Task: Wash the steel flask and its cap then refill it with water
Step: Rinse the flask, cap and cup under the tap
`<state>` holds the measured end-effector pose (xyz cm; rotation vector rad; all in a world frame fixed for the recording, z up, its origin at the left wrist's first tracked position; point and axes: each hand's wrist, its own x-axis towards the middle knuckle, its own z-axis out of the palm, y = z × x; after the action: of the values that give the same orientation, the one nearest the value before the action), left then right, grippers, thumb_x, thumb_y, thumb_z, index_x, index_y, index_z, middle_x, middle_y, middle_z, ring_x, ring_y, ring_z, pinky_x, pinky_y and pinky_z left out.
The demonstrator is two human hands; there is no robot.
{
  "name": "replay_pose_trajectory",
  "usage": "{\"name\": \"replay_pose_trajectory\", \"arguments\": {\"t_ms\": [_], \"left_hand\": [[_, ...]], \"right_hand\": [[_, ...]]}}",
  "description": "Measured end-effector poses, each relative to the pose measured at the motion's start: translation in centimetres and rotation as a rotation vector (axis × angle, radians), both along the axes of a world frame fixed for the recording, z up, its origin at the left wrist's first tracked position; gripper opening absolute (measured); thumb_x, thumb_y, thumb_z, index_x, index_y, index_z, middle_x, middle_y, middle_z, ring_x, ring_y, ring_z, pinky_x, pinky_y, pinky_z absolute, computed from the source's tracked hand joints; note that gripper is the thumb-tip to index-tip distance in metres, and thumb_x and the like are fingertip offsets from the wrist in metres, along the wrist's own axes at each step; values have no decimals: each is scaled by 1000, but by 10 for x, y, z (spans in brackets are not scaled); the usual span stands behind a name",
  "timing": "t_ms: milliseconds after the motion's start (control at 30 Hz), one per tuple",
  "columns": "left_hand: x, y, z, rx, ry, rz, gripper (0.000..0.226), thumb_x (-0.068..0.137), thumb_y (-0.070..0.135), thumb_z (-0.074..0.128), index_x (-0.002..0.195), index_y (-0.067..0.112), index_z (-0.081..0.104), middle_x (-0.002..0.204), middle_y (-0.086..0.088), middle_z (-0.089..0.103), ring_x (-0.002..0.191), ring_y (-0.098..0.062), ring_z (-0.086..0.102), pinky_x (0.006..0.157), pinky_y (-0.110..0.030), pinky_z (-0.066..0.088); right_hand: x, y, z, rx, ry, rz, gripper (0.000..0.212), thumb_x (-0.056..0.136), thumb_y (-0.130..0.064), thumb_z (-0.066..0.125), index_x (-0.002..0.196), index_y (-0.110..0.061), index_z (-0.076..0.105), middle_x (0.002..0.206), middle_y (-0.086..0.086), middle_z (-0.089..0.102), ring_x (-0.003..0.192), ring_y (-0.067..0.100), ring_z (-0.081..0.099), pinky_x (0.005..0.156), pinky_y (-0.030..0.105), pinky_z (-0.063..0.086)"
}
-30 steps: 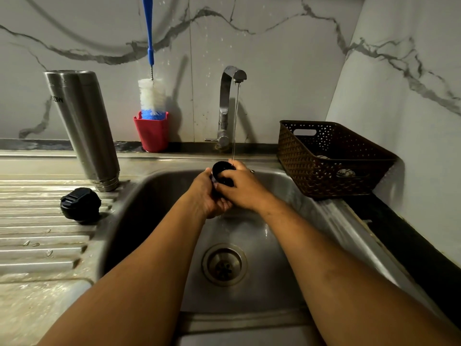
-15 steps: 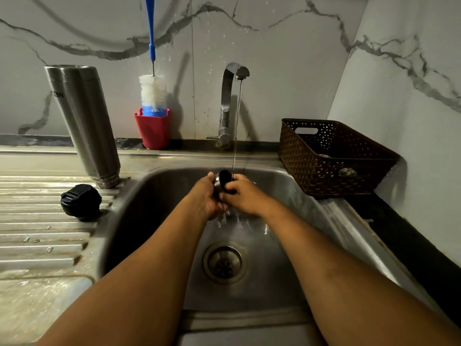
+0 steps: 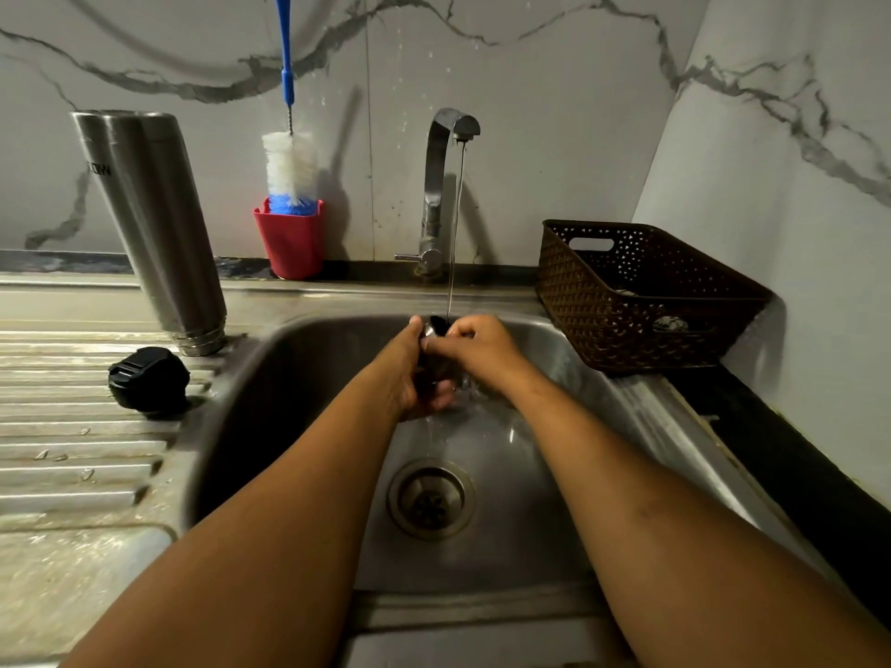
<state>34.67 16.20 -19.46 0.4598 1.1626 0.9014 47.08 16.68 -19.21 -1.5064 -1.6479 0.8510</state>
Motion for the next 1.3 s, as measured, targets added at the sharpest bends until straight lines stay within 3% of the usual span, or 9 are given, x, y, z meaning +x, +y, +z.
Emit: {"name": "replay_pose_trajectory", "arguments": {"t_ms": [167, 367, 533, 667, 900, 1033, 1100, 1200, 1300], "left_hand": [[2, -4, 9, 154, 97, 7, 47, 107, 51, 44, 113, 13, 69, 100, -13, 73, 85, -23, 67, 74, -35, 55], [10, -4, 7, 410, 135, -23, 50, 100, 56, 54, 127, 16, 66, 106, -11, 70, 74, -15, 64, 58, -25, 52], [5, 1, 3, 468, 160, 5, 47, 95, 54, 66, 118, 13, 71, 110, -14, 75, 89, -22, 71, 72, -32, 61], [7, 3, 1, 504, 164, 33, 41, 102, 49, 59, 114, 12, 72, 107, -13, 77, 93, -24, 74, 78, -36, 63], [6, -2, 13, 401, 8, 113, 37, 110, 40, 46, 119, 12, 68, 113, -16, 75, 108, -29, 71, 96, -44, 59], [6, -3, 17, 486, 54, 65, 39, 109, 41, 44, 122, 13, 68, 116, -15, 73, 109, -28, 69, 84, -36, 63], [5, -7, 16, 565, 145, 2, 40, 110, 40, 43, 124, 11, 67, 111, -14, 71, 97, -24, 69, 65, -25, 60], [5, -8, 12, 634, 248, -72, 39, 110, 38, 44, 119, 8, 67, 103, -14, 69, 88, -21, 65, 62, -22, 56], [9, -11, 20, 585, 246, -37, 41, 111, 39, 41, 122, 8, 66, 98, -9, 69, 84, -15, 64, 56, -20, 53]], "right_hand": [[-4, -1, 8, -224, 462, -76, 42, 86, -33, 78, 117, -16, 57, 108, 14, 70, 92, 26, 73, 66, 34, 62], [-19, 0, 17, -405, 696, -99, 32, 93, -49, 57, 93, -18, 66, 90, 11, 67, 84, 24, 60, 62, 29, 44], [-16, 2, 22, -449, 651, -118, 41, 94, -56, 57, 93, -17, 67, 85, 8, 66, 62, 14, 55, 53, 23, 44], [-20, 11, 14, -169, 415, -194, 43, 101, -62, 44, 109, -23, 62, 100, 9, 70, 80, 22, 69, 65, 33, 56], [-12, 17, -6, 342, -171, 5, 37, 105, -45, 40, 140, -36, 45, 133, 7, 43, 111, 26, 57, 87, 42, 57], [-16, 11, 2, 294, 70, -68, 29, 102, -51, 44, 116, -30, 59, 108, 1, 62, 94, 22, 64, 74, 35, 56], [-18, 11, 12, 2, 278, -167, 39, 103, -57, 42, 105, -24, 63, 91, 4, 66, 71, 20, 61, 57, 28, 49], [-13, 3, 22, -427, 500, -182, 54, 98, -68, 43, 98, -19, 65, 69, 4, 60, 49, 12, 44, 45, 19, 33], [-10, 10, 17, -213, 348, -164, 48, 98, -66, 45, 102, -22, 65, 80, 5, 64, 56, 15, 53, 47, 23, 42]]}}
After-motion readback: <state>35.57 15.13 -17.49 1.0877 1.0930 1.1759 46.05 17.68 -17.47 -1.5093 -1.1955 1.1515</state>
